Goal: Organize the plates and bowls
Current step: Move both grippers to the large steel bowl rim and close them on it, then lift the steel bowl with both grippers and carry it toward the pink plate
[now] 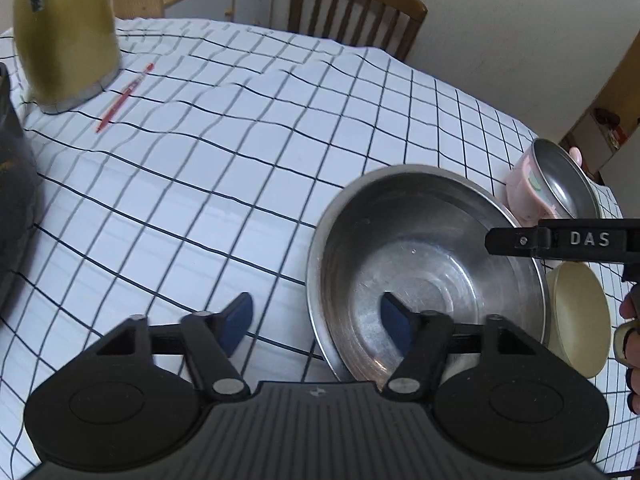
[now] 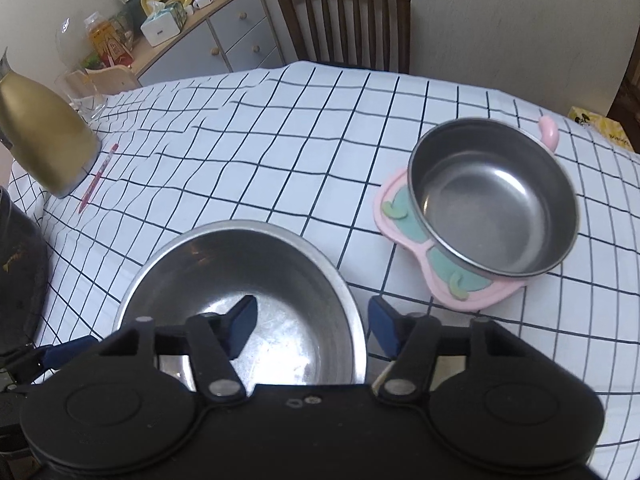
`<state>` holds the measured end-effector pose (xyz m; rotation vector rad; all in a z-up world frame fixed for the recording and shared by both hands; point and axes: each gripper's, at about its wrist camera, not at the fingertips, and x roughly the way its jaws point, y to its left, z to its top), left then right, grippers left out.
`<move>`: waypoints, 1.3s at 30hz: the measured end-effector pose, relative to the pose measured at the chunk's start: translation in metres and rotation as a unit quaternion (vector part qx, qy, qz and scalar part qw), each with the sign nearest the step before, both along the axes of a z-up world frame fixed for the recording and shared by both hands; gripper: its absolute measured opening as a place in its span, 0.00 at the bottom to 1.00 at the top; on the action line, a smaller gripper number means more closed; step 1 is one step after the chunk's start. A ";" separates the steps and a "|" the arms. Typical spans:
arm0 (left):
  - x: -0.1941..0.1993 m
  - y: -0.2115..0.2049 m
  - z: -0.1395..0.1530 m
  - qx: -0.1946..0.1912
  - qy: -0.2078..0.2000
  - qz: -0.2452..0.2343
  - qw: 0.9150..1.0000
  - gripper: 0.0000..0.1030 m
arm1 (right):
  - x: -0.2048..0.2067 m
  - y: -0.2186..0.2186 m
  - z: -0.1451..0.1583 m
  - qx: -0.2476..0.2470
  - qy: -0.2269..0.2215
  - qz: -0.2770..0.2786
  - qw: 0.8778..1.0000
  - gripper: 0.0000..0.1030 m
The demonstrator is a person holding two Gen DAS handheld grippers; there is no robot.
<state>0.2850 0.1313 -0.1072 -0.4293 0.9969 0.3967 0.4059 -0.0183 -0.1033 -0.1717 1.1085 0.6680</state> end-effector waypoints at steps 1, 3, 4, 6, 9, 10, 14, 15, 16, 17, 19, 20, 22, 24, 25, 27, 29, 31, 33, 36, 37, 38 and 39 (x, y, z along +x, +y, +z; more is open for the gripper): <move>0.001 0.000 -0.001 -0.004 0.000 -0.002 1.000 0.57 | 0.000 0.000 -0.001 -0.002 -0.001 0.000 1.000 0.51; 0.001 -0.001 -0.003 -0.010 -0.002 -0.007 1.000 0.47 | 0.002 0.000 -0.004 -0.004 0.000 -0.002 1.000 0.46; 0.002 -0.002 -0.004 -0.011 -0.002 -0.010 1.000 0.44 | 0.002 0.000 -0.005 -0.006 -0.001 -0.003 1.000 0.43; 0.002 -0.003 -0.004 -0.010 -0.002 -0.012 1.000 0.35 | 0.003 -0.002 -0.006 -0.008 -0.004 -0.003 1.000 0.39; 0.002 -0.003 -0.003 -0.017 -0.006 -0.009 1.000 0.29 | 0.000 -0.002 -0.006 -0.016 -0.018 0.008 1.000 0.34; 0.002 -0.003 -0.003 -0.016 -0.005 -0.008 1.000 0.28 | -0.001 -0.003 -0.006 -0.017 -0.021 0.010 1.000 0.32; 0.001 -0.001 -0.003 -0.009 0.001 -0.002 1.000 0.20 | -0.002 -0.004 -0.006 -0.021 -0.027 0.009 0.999 0.25; 0.000 0.001 -0.003 -0.012 0.002 0.002 1.000 0.18 | -0.002 -0.005 -0.006 -0.023 -0.029 0.007 0.999 0.21; -0.001 0.002 -0.003 -0.013 0.002 0.004 1.000 0.17 | -0.002 -0.006 -0.006 -0.024 -0.030 0.006 0.999 0.17; -0.003 0.004 -0.003 -0.013 0.003 0.005 1.000 0.15 | -0.003 -0.007 -0.005 -0.023 -0.031 0.005 0.999 0.15; -0.006 0.004 -0.003 -0.011 0.004 0.006 1.000 0.14 | -0.006 -0.009 -0.003 -0.016 -0.032 0.005 0.999 0.15; -0.008 0.004 -0.002 -0.011 0.004 0.007 1.000 0.14 | -0.008 -0.009 -0.002 -0.016 -0.034 0.007 0.999 0.15; -0.014 0.004 0.002 -0.008 0.001 0.006 1.000 0.14 | -0.015 -0.009 0.001 -0.017 -0.041 0.009 0.999 0.14; -0.020 0.004 0.006 -0.007 0.000 0.004 1.000 0.14 | -0.023 -0.009 0.006 -0.019 -0.047 0.011 0.999 0.14; -0.024 0.004 0.008 -0.008 0.000 0.003 1.000 0.14 | -0.026 -0.011 0.008 -0.017 -0.047 0.011 0.999 0.14; -0.032 0.004 0.012 -0.009 0.001 0.002 1.000 0.14 | -0.035 -0.013 0.013 -0.014 -0.044 0.007 0.999 0.14; -0.042 0.003 0.016 -0.008 -0.001 0.000 1.000 0.14 | -0.046 -0.016 0.018 -0.012 -0.048 0.005 0.999 0.13; -0.052 0.003 0.020 -0.008 -0.001 -0.002 1.000 0.14 | -0.059 -0.019 0.022 -0.010 -0.051 0.002 0.999 0.13; -0.062 0.001 0.024 -0.010 -0.001 -0.005 1.000 0.14 | -0.072 -0.023 0.026 -0.008 -0.049 -0.002 0.999 0.13; -0.078 -0.001 0.030 -0.011 -0.004 -0.009 1.000 0.14 | -0.090 -0.029 0.033 -0.005 -0.047 -0.009 0.999 0.12; -0.084 -0.002 0.032 -0.013 -0.003 -0.011 1.000 0.14 | -0.097 -0.031 0.036 -0.004 -0.048 -0.012 0.999 0.12; -0.090 -0.003 0.034 -0.015 -0.003 -0.013 1.000 0.14 | -0.104 -0.033 0.038 -0.004 -0.048 -0.014 0.999 0.12; -0.096 -0.004 0.036 -0.015 -0.004 -0.015 1.000 0.14 | -0.111 -0.034 0.040 -0.003 -0.048 -0.017 0.999 0.12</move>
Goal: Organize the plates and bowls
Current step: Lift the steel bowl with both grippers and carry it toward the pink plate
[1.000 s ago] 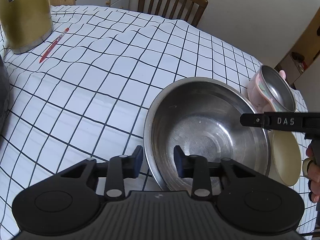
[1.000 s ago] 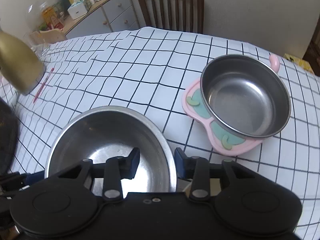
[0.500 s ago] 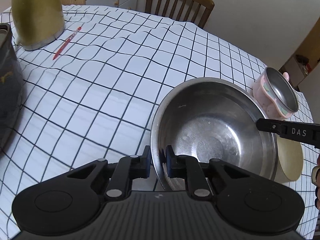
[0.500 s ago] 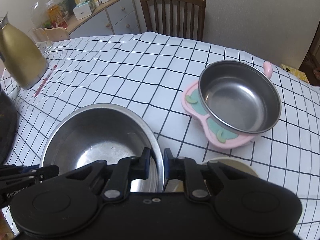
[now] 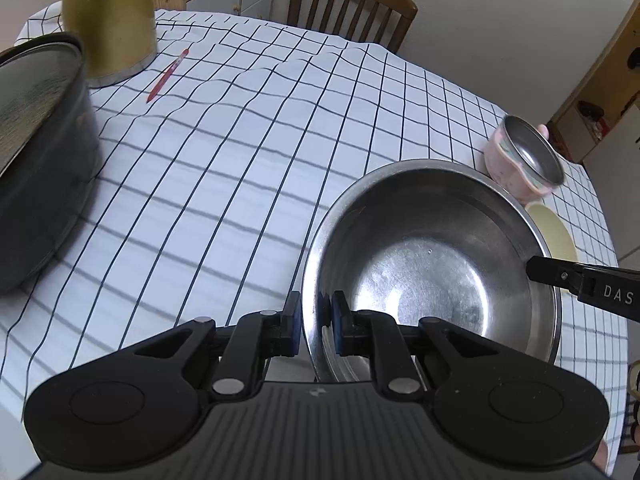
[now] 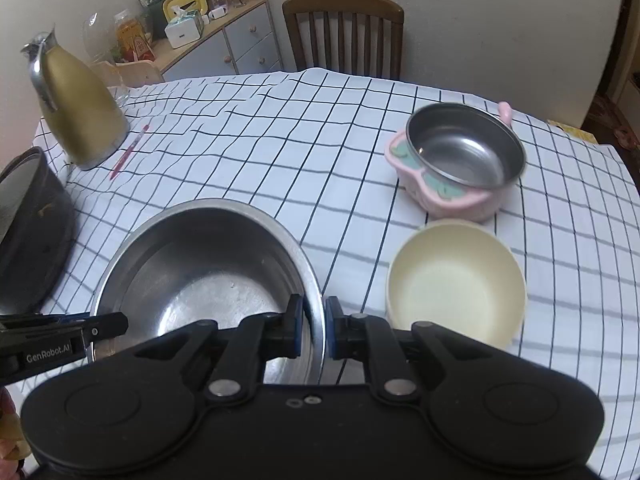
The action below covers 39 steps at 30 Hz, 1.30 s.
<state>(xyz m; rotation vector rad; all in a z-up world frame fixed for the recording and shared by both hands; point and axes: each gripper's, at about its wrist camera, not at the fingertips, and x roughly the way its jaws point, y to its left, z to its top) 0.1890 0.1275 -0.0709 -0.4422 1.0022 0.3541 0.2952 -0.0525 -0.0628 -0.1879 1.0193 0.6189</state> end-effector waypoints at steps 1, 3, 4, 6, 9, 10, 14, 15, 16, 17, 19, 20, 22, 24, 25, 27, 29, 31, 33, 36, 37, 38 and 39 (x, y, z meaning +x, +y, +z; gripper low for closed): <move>-0.007 -0.001 0.002 0.001 -0.001 -0.003 1.000 0.14 | -0.007 -0.003 0.003 0.001 0.000 -0.003 1.000 0.12; -0.019 -0.003 0.007 0.003 0.000 -0.008 1.000 0.14 | -0.020 -0.007 0.006 0.003 0.002 -0.010 1.000 0.12; -0.025 -0.004 0.009 0.004 0.000 -0.010 1.000 0.14 | -0.027 -0.008 0.008 0.003 0.002 -0.013 1.000 0.12; -0.036 -0.007 0.012 0.007 0.001 -0.017 1.000 0.14 | -0.040 -0.012 0.010 0.005 0.001 -0.018 1.000 0.12; -0.053 -0.009 0.015 0.011 0.004 -0.027 1.000 0.14 | -0.059 -0.017 0.011 0.008 0.005 -0.027 1.000 0.12; -0.058 -0.010 0.015 0.012 0.004 -0.029 0.999 0.14 | -0.065 -0.018 0.012 0.008 0.005 -0.029 1.000 0.12; -0.077 -0.011 0.015 0.014 0.006 -0.039 0.999 0.14 | -0.090 -0.026 0.011 0.012 0.009 -0.041 0.999 0.12; -0.081 -0.011 0.015 0.014 0.007 -0.041 0.999 0.14 | -0.095 -0.027 0.011 0.013 0.010 -0.042 0.999 0.11; -0.085 -0.011 0.014 0.014 0.008 -0.044 0.999 0.14 | -0.103 -0.028 0.010 0.013 0.012 -0.044 0.999 0.11; -0.089 -0.011 0.013 0.014 0.010 -0.046 0.999 0.14 | -0.108 -0.029 0.008 0.012 0.014 -0.046 0.999 0.11; -0.096 -0.012 0.011 0.016 0.015 -0.052 0.998 0.14 | -0.119 -0.031 0.006 0.010 0.016 -0.047 0.999 0.11; -0.099 -0.013 0.009 0.017 0.018 -0.055 0.998 0.14 | -0.123 -0.032 0.004 0.009 0.019 -0.050 0.999 0.11; -0.106 -0.015 0.005 0.016 0.025 -0.060 0.998 0.14 | -0.131 -0.033 -0.001 0.006 0.028 -0.054 0.998 0.11; -0.112 -0.016 0.001 0.015 0.032 -0.064 0.997 0.14 | -0.140 -0.035 -0.006 0.001 0.033 -0.058 0.998 0.11; -0.115 -0.017 -0.001 0.015 0.035 -0.067 0.997 0.14 | -0.144 -0.036 -0.009 -0.001 0.036 -0.059 0.998 0.11; -0.121 -0.018 -0.005 0.014 0.040 -0.071 0.997 0.14 | -0.151 -0.038 -0.013 -0.003 0.043 -0.063 0.997 0.11; -0.128 -0.019 -0.008 0.012 0.045 -0.070 0.996 0.14 | -0.158 -0.040 -0.017 -0.004 0.051 -0.065 0.997 0.11; -0.134 -0.021 -0.012 0.012 0.051 -0.073 0.996 0.14 | -0.163 -0.042 -0.021 -0.004 0.060 -0.068 0.996 0.11; -0.138 -0.023 -0.016 0.012 0.057 -0.077 0.995 0.14 | -0.168 -0.044 -0.025 -0.005 0.068 -0.071 0.995 0.11; -0.143 -0.024 -0.023 0.009 0.065 -0.078 0.995 0.14 | -0.175 -0.045 -0.031 -0.010 0.075 -0.074 0.994 0.11; -0.143 -0.024 -0.025 0.008 0.068 -0.078 0.995 0.14 | -0.177 -0.045 -0.033 -0.012 0.078 -0.075 0.994 0.11; -0.144 -0.024 -0.026 0.009 0.069 -0.078 0.995 0.15 | -0.178 -0.045 -0.035 -0.014 0.079 -0.075 0.994 0.11; -0.144 -0.024 -0.027 0.009 0.070 -0.077 0.995 0.15 | -0.180 -0.045 -0.037 -0.015 0.080 -0.076 0.994 0.11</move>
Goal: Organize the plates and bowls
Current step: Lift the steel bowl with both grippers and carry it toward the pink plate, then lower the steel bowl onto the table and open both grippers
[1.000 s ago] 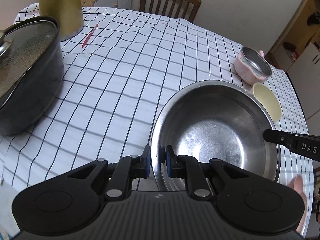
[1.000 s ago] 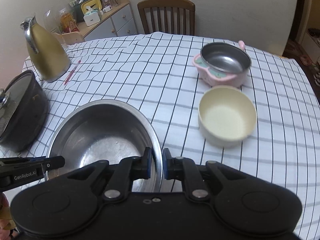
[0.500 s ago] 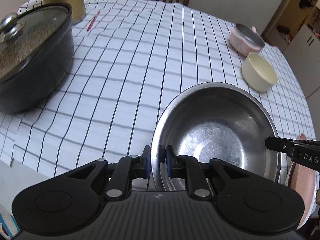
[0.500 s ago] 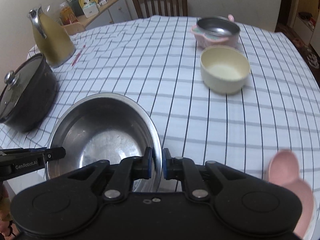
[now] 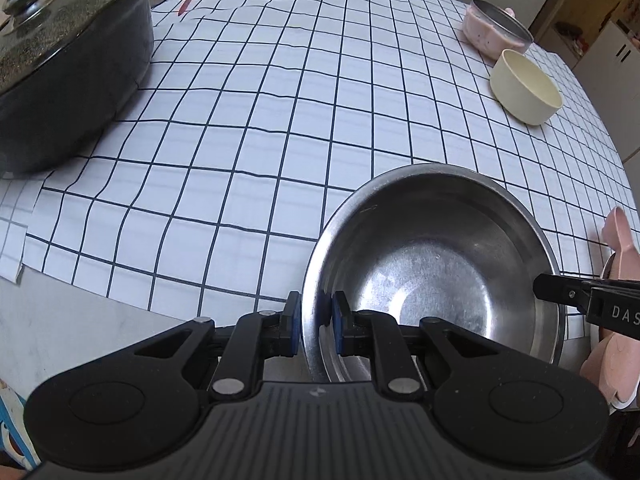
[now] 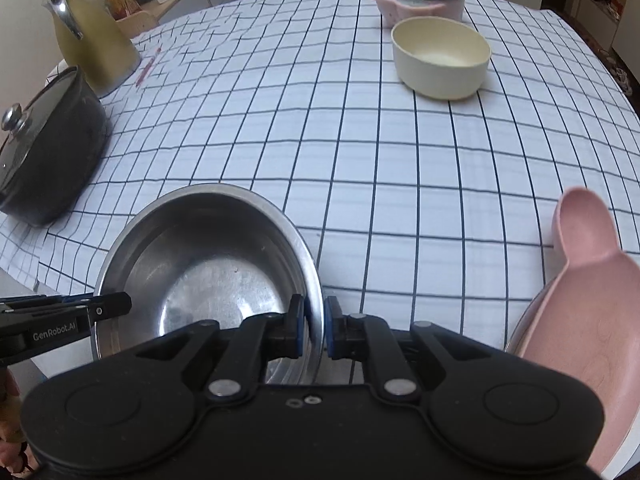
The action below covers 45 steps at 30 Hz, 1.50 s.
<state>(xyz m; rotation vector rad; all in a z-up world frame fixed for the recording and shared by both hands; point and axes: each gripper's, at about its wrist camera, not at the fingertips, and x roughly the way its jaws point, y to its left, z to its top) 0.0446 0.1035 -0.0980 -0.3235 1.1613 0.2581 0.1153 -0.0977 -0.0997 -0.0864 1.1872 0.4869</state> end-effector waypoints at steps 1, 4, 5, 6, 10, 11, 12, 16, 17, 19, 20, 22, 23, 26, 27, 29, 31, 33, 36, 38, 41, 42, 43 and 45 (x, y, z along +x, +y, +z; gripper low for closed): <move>0.000 0.000 -0.001 0.000 0.001 0.001 1.000 0.15 | -0.001 0.000 -0.001 0.000 0.001 0.000 1.000 0.11; -0.001 0.001 -0.003 -0.001 0.003 0.001 1.000 0.15 | -0.003 0.001 -0.004 -0.004 0.002 0.000 1.000 0.11; -0.001 0.001 -0.004 0.000 0.002 0.000 1.000 0.15 | -0.003 0.001 -0.005 -0.004 0.003 0.000 1.000 0.11; 0.000 0.000 -0.003 0.003 0.001 -0.003 1.000 0.15 | -0.004 0.001 -0.006 -0.005 0.004 -0.001 1.000 0.11; 0.001 -0.002 -0.003 0.010 0.000 -0.008 1.000 0.15 | -0.003 0.002 -0.007 -0.008 0.001 -0.002 1.000 0.11; 0.001 -0.002 -0.002 0.011 0.000 -0.009 1.000 0.15 | -0.003 0.002 -0.007 -0.009 0.001 -0.002 1.000 0.11; 0.001 -0.003 -0.002 0.012 -0.001 -0.011 1.000 0.15 | -0.003 0.002 -0.007 -0.009 0.001 -0.002 1.000 0.11; 0.001 -0.004 -0.002 0.018 -0.003 -0.017 1.000 0.15 | -0.003 0.003 -0.007 -0.010 0.000 -0.005 1.000 0.12; 0.001 -0.004 -0.002 0.018 -0.003 -0.017 1.000 0.15 | -0.003 0.004 -0.007 -0.012 -0.001 -0.004 1.000 0.12; 0.001 -0.003 -0.002 0.017 -0.002 -0.016 1.000 0.15 | -0.004 0.006 -0.007 -0.017 -0.004 0.000 1.000 0.13; 0.001 -0.004 -0.001 0.017 -0.003 -0.016 1.000 0.15 | -0.005 0.006 -0.007 -0.018 -0.005 0.001 1.000 0.13; 0.000 -0.005 -0.001 0.021 -0.004 -0.020 1.000 0.15 | -0.005 0.007 -0.006 -0.018 -0.006 0.003 1.000 0.17; 0.000 -0.005 -0.001 0.022 -0.004 -0.021 1.000 0.15 | -0.005 0.007 -0.005 -0.018 -0.008 0.004 1.000 0.17; -0.002 -0.005 -0.001 0.022 -0.004 -0.020 1.000 0.15 | -0.006 0.007 0.000 -0.014 -0.015 0.005 1.000 0.20; -0.002 -0.006 0.000 0.028 -0.006 -0.022 0.999 0.15 | -0.006 0.006 0.001 -0.013 -0.018 0.006 1.000 0.21; -0.003 -0.009 0.004 0.040 -0.013 -0.028 0.999 0.15 | -0.008 0.006 0.005 -0.012 -0.025 0.009 1.000 0.21; -0.004 -0.009 0.008 0.044 -0.017 -0.031 0.998 0.15 | -0.009 0.007 0.009 -0.010 -0.031 0.012 0.999 0.23; -0.005 -0.010 0.012 0.049 -0.022 -0.035 0.998 0.15 | -0.011 0.007 0.014 -0.005 -0.037 0.017 0.999 0.23; -0.008 -0.010 0.020 0.055 -0.032 -0.038 0.997 0.15 | -0.013 0.009 0.021 0.000 -0.043 0.023 0.999 0.24; -0.009 -0.011 0.028 0.059 -0.042 -0.041 0.997 0.15 | -0.016 0.010 0.026 0.001 -0.050 0.029 0.998 0.24; -0.012 -0.014 0.041 0.071 -0.058 -0.047 0.995 0.15 | -0.020 0.012 0.036 0.011 -0.060 0.039 0.997 0.27; -0.012 -0.015 0.045 0.073 -0.064 -0.048 0.994 0.15 | -0.020 0.012 0.039 0.014 -0.065 0.041 0.997 0.29; -0.012 -0.016 0.050 0.075 -0.069 -0.050 0.994 0.15 | -0.021 0.013 0.043 0.017 -0.069 0.044 0.997 0.30; -0.012 -0.018 0.058 0.079 -0.079 -0.052 0.992 0.15 | -0.022 0.014 0.050 0.023 -0.076 0.049 0.996 0.31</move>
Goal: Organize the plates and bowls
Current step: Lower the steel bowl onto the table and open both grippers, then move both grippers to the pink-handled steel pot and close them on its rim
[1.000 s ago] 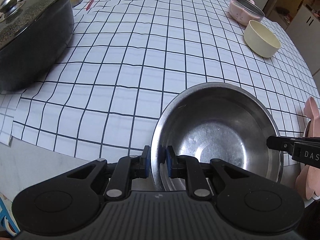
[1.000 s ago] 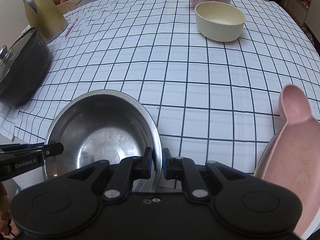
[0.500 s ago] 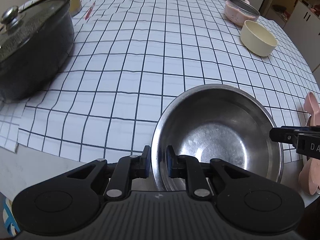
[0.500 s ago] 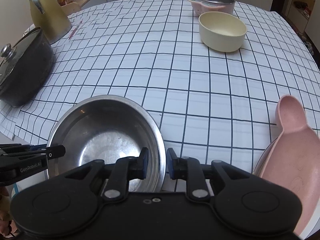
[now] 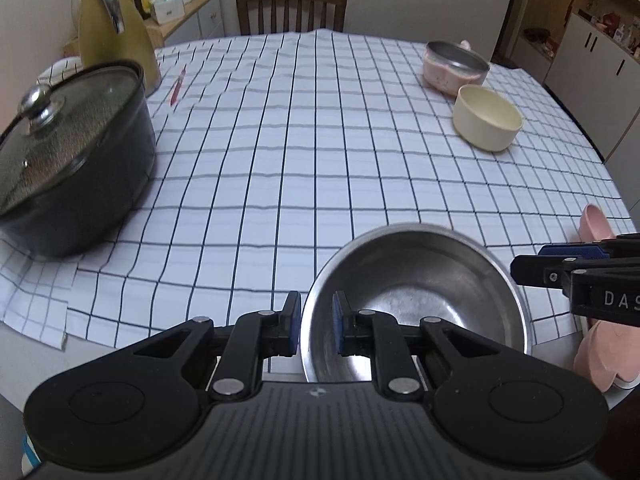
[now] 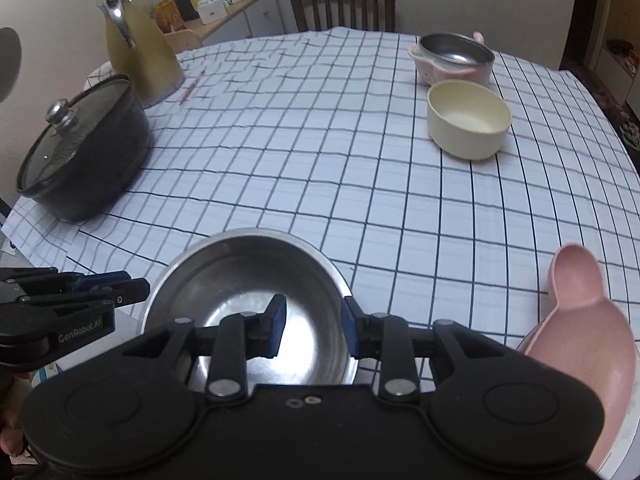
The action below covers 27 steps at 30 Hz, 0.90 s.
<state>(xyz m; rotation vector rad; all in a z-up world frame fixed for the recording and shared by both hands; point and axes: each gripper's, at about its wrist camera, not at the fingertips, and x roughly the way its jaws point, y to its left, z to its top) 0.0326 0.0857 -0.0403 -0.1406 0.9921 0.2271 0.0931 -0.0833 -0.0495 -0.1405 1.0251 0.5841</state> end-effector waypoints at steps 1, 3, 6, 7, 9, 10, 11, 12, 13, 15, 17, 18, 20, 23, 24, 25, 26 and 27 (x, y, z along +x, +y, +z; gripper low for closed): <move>0.000 -0.001 0.004 0.003 -0.005 -0.001 1.000 0.15 | 0.000 0.000 0.004 0.003 -0.004 0.002 1.000 0.32; 0.001 -0.002 0.011 0.005 -0.013 -0.001 1.000 0.15 | -0.001 0.001 0.011 0.009 -0.012 0.006 1.000 0.34; 0.003 -0.004 0.020 0.011 -0.024 -0.003 1.000 0.15 | 0.001 0.000 0.021 0.022 -0.019 0.005 1.000 0.41; 0.004 -0.005 0.024 0.010 -0.028 -0.003 1.000 0.15 | 0.002 -0.001 0.023 0.026 -0.021 0.003 0.999 0.43; 0.007 -0.006 0.030 0.009 -0.034 -0.005 0.999 0.15 | 0.005 -0.003 0.027 0.031 -0.023 -0.003 0.999 0.46; 0.008 -0.006 0.033 0.010 -0.038 -0.005 0.999 0.15 | 0.007 -0.004 0.029 0.034 -0.025 -0.003 0.999 0.48; 0.010 -0.007 0.036 0.011 -0.041 -0.006 0.999 0.15 | 0.008 -0.004 0.032 0.035 -0.027 -0.003 0.999 0.49; 0.011 -0.007 0.039 0.012 -0.045 -0.007 0.999 0.15 | 0.009 -0.005 0.035 0.036 -0.032 -0.003 0.999 0.51; 0.013 -0.009 0.042 0.014 -0.048 -0.008 0.999 0.15 | 0.010 -0.006 0.038 0.038 -0.036 -0.003 0.999 0.55; 0.019 -0.011 0.047 0.017 -0.053 -0.009 0.998 0.16 | 0.014 -0.008 0.044 0.042 -0.045 -0.004 0.998 0.61; 0.024 -0.013 0.051 0.018 -0.057 -0.012 0.998 0.16 | 0.019 -0.011 0.050 0.045 -0.055 -0.005 0.997 0.63; 0.027 -0.015 0.053 0.019 -0.059 -0.012 0.998 0.17 | 0.022 -0.012 0.053 0.046 -0.058 -0.004 0.997 0.64; 0.034 -0.016 0.057 0.020 -0.064 -0.013 0.998 0.22 | 0.028 -0.016 0.057 0.048 -0.065 -0.004 0.997 0.68; 0.044 -0.019 0.063 0.021 -0.078 -0.010 0.997 0.44 | 0.038 -0.020 0.064 0.048 -0.077 -0.004 0.996 0.73; 0.048 -0.021 0.066 0.023 -0.083 -0.010 0.996 0.50 | 0.042 -0.021 0.066 0.049 -0.080 -0.004 0.996 0.75; 0.052 -0.023 0.067 0.026 -0.087 -0.010 0.996 0.50 | 0.046 -0.023 0.068 0.049 -0.083 -0.004 0.995 0.77; 0.057 -0.024 0.069 0.027 -0.088 -0.011 0.996 0.50 | 0.050 -0.024 0.069 0.049 -0.086 -0.003 0.995 0.77; 0.063 -0.026 0.071 0.026 -0.088 -0.012 0.996 0.50 | 0.055 -0.026 0.071 0.049 -0.088 -0.003 0.995 0.77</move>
